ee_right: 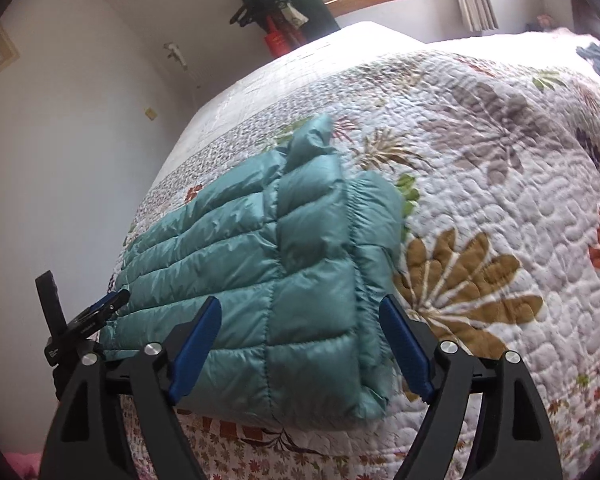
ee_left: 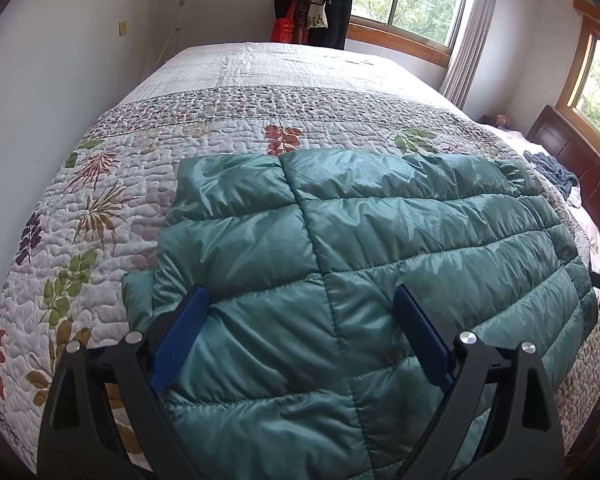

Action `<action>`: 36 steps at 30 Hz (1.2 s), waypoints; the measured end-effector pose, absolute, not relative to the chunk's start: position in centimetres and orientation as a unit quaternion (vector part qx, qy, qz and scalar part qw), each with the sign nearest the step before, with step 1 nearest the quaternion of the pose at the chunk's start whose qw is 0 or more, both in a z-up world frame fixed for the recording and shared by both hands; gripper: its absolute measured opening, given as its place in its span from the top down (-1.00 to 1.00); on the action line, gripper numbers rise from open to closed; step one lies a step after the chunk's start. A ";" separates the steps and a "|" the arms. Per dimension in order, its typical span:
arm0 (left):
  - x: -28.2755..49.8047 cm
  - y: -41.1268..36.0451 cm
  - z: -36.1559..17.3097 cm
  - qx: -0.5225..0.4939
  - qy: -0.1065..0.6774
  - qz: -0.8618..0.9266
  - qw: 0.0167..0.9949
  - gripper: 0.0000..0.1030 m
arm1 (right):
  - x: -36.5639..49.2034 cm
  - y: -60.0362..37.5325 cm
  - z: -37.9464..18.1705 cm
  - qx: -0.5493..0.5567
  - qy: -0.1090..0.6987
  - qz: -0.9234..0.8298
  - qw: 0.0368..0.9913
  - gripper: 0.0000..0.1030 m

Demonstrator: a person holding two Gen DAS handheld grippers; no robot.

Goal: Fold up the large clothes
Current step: 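Grasp the jacket's folded side with the right gripper and lift it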

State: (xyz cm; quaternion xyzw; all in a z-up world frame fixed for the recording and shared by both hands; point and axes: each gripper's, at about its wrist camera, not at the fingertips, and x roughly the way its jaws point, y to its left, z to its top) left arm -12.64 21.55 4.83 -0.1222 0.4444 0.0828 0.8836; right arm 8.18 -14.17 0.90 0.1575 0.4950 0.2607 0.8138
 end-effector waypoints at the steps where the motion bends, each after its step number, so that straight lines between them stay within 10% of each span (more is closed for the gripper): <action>1: -12.7 21.6 5.0 -0.124 0.443 0.081 0.884 -0.80 | 8.0 -14.7 0.6 0.165 0.497 0.255 0.813 -0.62; 31: -13.1 20.6 5.1 -0.119 0.443 0.075 0.885 -0.82 | 7.1 -15.3 -6.4 0.330 0.531 0.268 0.733 -0.74; 36: -13.1 20.6 5.0 -0.117 0.444 0.076 0.885 -0.83 | 7.8 -14.0 -6.2 0.324 0.530 0.269 0.737 -0.26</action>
